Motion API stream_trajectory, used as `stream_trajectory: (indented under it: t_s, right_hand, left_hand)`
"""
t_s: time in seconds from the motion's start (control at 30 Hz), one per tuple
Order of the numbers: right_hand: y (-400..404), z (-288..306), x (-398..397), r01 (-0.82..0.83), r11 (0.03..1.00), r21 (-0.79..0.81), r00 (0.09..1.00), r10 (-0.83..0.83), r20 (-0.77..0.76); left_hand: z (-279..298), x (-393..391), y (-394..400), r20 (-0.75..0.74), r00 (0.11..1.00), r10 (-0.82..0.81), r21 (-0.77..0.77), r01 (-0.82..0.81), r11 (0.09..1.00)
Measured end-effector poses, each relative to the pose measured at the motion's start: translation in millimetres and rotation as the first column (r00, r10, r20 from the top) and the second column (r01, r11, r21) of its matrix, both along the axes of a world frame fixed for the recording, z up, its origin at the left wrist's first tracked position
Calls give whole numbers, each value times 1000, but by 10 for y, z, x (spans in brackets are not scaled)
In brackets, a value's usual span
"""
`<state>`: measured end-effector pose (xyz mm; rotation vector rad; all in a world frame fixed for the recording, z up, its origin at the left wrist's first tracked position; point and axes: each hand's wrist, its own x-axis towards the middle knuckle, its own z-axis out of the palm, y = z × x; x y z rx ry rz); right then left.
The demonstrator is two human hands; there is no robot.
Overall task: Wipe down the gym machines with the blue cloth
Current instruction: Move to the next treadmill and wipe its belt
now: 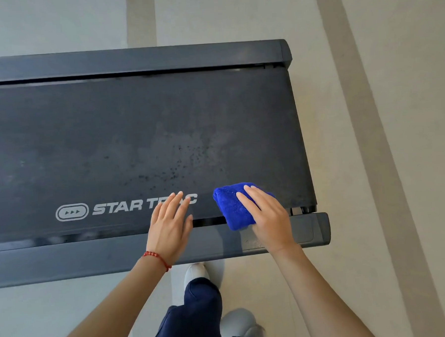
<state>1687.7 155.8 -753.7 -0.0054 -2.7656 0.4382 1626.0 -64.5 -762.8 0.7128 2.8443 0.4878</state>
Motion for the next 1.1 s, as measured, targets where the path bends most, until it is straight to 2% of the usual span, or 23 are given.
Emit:
stream_trajectory:
  t_s: [0.43,0.77,0.93,1.1]
  right_hand:
    - [52,-1163,-166,7,998,64,998,-3,-70]
    - [-79,-2060,-492,53,993,103,971,-27,-239]
    - [-288,-2329,-455,42,994,97,981,-23,-192]
    - [-360,-2348,-323,53,995,89,996,-46,-83]
  left_hand:
    - [-1210,-151,-137,-68,998,12,-38,-15,999]
    - [-2045,-251,-55,-161,986,38,-2,-39,999]
    - [-2183,-137,-95,-182,979,88,25,-85,996]
    - [-2247,37,-244,-171,980,100,-3,-102,995]
